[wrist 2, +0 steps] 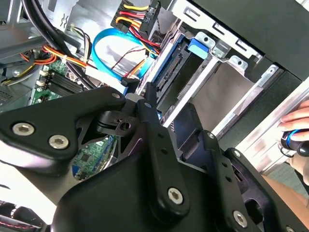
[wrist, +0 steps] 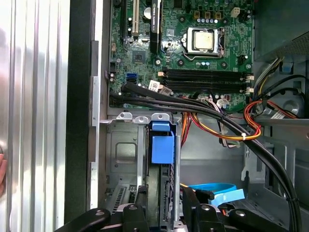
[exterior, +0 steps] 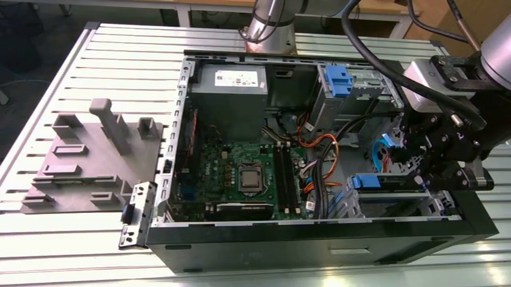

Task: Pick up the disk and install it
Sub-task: 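Insert the first disk wire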

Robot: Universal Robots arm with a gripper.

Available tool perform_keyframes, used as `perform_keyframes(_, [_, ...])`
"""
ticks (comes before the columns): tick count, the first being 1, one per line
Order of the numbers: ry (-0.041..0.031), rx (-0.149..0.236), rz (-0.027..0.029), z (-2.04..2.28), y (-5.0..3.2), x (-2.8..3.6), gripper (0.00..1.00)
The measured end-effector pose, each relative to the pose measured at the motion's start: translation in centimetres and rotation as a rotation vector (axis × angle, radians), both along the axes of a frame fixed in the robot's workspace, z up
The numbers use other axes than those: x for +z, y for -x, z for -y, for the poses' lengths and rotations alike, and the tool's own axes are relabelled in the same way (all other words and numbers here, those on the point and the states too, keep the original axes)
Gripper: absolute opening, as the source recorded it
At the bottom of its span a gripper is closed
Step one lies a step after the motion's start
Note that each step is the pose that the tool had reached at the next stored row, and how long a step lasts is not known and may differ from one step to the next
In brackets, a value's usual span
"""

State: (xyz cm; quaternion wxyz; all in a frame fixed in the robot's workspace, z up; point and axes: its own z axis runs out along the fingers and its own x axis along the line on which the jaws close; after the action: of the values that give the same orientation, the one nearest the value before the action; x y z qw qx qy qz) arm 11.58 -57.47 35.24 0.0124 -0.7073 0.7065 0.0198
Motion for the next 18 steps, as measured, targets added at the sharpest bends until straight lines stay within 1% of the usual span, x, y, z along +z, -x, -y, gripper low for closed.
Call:
perform_keyframes(10, [-0.0004,0.000,0.0000,-0.09,0.00,0.48,0.42])
perform_keyframes(14, [-0.0014,0.000,0.0000,-0.26,0.00,0.72,0.42])
perform_keyframes(18, [-0.0015,0.000,0.0000,-0.42,0.00,1.18,0.42])
